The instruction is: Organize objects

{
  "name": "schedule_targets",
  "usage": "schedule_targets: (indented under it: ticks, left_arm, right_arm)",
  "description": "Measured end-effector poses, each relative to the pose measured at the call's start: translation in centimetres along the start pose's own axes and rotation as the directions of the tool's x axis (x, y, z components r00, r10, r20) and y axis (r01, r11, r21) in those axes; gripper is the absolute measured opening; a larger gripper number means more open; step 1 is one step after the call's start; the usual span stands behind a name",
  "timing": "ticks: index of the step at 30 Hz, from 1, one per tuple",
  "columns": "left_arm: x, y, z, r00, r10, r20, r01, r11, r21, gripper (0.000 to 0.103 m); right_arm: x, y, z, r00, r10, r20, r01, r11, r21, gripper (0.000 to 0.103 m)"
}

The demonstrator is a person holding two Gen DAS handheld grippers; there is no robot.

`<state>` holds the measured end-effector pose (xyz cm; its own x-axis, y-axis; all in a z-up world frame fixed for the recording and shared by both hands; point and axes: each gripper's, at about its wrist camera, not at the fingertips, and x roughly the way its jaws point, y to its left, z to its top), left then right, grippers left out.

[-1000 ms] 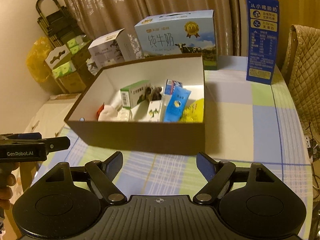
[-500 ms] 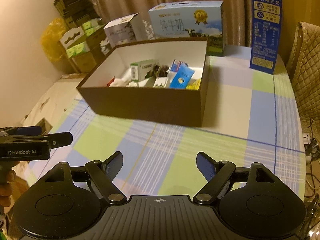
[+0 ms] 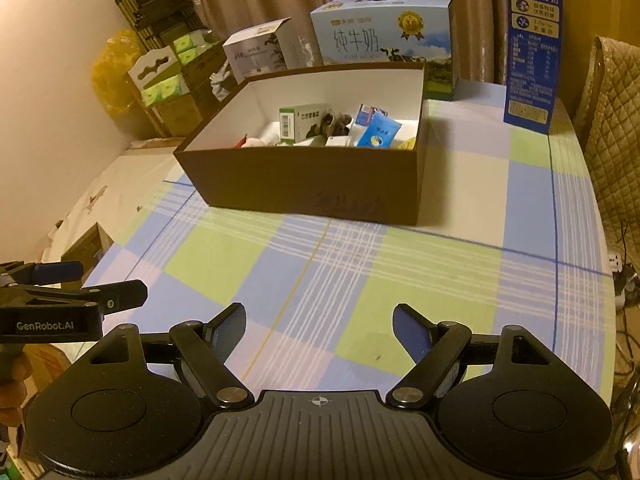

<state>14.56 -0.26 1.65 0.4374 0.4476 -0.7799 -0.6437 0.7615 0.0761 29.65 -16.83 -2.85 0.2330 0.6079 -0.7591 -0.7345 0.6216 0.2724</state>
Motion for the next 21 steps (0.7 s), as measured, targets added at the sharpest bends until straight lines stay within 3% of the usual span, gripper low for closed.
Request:
schedule_targets:
  ticks: [21]
  left_arm:
    - [-2.2, 3.9, -3.1, 0.997, -0.078, -0.007, 0.078, 0.995, 0.058, 0.1]
  right_arm:
    - [-0.9, 5.4, -3.4, 0.998, -0.069, 0.01, 0.069, 0.996, 0.048, 0.078]
